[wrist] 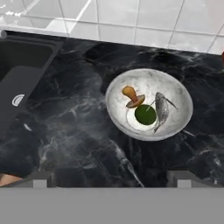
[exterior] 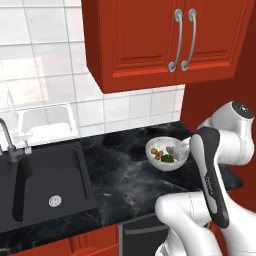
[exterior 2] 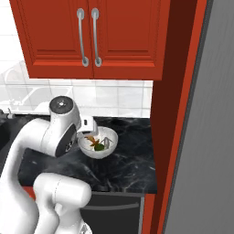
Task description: Take the fish, mushroom, and lime from the freezer and place them in the bowl on the counter.
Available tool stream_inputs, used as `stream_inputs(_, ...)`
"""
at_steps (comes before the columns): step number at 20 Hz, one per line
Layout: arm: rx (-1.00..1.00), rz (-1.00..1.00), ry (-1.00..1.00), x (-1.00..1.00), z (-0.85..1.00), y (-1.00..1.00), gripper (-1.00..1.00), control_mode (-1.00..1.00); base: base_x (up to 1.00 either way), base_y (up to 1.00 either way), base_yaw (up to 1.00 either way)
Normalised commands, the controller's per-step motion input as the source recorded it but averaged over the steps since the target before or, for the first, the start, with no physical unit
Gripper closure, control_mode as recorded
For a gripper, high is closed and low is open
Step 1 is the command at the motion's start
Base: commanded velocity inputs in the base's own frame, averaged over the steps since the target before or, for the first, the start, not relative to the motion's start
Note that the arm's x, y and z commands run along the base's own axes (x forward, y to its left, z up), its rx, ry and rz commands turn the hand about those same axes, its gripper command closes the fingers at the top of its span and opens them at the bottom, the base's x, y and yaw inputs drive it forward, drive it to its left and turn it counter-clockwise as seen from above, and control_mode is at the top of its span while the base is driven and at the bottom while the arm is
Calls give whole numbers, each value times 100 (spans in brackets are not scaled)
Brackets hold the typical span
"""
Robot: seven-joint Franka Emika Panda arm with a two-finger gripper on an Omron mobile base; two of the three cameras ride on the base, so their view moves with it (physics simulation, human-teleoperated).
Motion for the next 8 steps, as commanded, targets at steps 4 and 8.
stream_inputs(4,0,-6,0,-64,20,0,-100,-100,0,0,0)
stream_inputs(8,0,-2,-1,-18,25,0,-100,-100,0,0,0)
